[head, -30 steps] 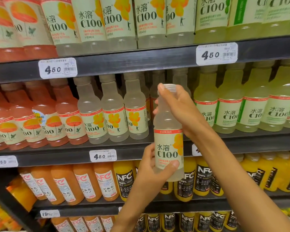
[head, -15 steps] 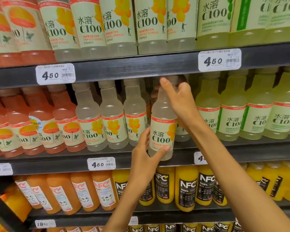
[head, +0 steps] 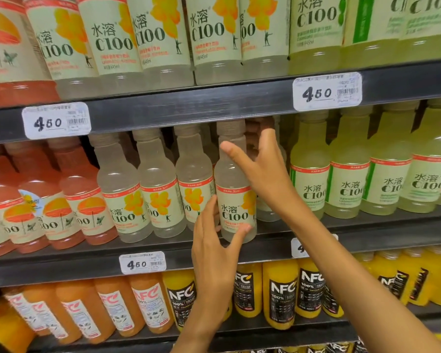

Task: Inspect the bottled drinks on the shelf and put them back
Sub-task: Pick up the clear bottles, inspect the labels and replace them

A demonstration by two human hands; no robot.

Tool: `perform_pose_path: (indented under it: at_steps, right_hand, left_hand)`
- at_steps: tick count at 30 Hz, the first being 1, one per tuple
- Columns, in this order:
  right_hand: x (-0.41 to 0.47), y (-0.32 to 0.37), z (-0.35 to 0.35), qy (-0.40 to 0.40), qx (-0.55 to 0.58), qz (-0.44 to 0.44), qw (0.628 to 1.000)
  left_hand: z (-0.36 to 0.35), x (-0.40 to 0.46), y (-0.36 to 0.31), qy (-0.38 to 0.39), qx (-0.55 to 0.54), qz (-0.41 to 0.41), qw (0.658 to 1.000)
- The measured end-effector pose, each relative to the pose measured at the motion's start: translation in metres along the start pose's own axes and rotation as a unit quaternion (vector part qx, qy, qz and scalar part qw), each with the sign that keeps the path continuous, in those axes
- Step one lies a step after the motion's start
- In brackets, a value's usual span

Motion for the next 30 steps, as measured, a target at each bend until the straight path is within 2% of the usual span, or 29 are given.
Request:
perform_pose_path:
  at_steps: [4,7,11,21,26,30]
  right_hand:
    - [-0.009,-0.006,0.008,-0.057,-0.068,0.037,0.995]
    - [-0.015,-0.006,0.009,-0.091,-0.095,0.069,0.989]
    - [-0.02,-0.003,0.01,-0.087,-0.086,0.091,0.988]
    - [-0.013,-0.008,0.005,-0.076,-0.14,0.079,0.984]
    - [-0.014,-0.008,0.009,-0.077,-0.147,0.081,0.983]
    - [-0.016,-0.009,0.03,-0.181,-0.091,0.068,0.977]
  left_hand:
    - [-0.005,0.001,-0.002,-0.038,0.033,0.005,0.999]
    - [-0.011,-0.002,-0.007,-0.059,0.078,-0.024,0.995]
    - [-0.013,-0.002,-0.007,-0.06,0.098,-0.03,0.993]
    - [-0.021,0.011,-0.016,0.01,0.189,0.004,0.982]
    - [-0.019,0.014,-0.023,-0.009,0.192,-0.039,0.98]
    - [-0.019,0.014,-0.022,-0.004,0.2,-0.044,0.979]
Point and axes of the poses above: each hand's wrist, its own x-axis towards the middle knuckle, its own z-axis out of the back of the hand, y = z × x, the point moved 4 cm from there along x, towards the middle knuckle, and after that the axes turned 8 degrees about -z, right-handed, at the moved point
